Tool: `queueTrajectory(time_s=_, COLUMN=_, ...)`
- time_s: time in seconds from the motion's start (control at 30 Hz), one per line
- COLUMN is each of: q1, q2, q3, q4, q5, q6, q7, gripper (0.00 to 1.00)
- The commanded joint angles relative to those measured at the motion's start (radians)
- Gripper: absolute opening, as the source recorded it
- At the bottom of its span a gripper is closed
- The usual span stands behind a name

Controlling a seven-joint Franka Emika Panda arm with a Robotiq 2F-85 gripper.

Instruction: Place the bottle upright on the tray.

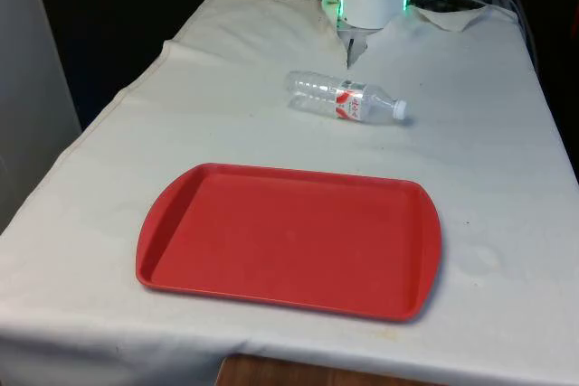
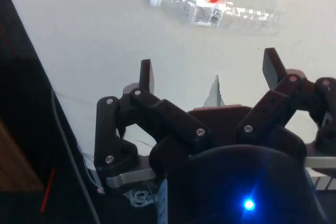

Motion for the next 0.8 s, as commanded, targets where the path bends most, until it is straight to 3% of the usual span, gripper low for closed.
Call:
queueTrajectory(time_s=0.0, q1=0.000, q2=-0.005, q3=0.000, q4=-0.005, q5=0.000, q6=0.001, q7=0.000, gripper=1.00)
queueTrajectory(time_s=0.77, q1=0.001, q2=-0.149, q3=0.007, q4=-0.176, q5=-0.007, q6=0.096, q7=0.005, gripper=1.00)
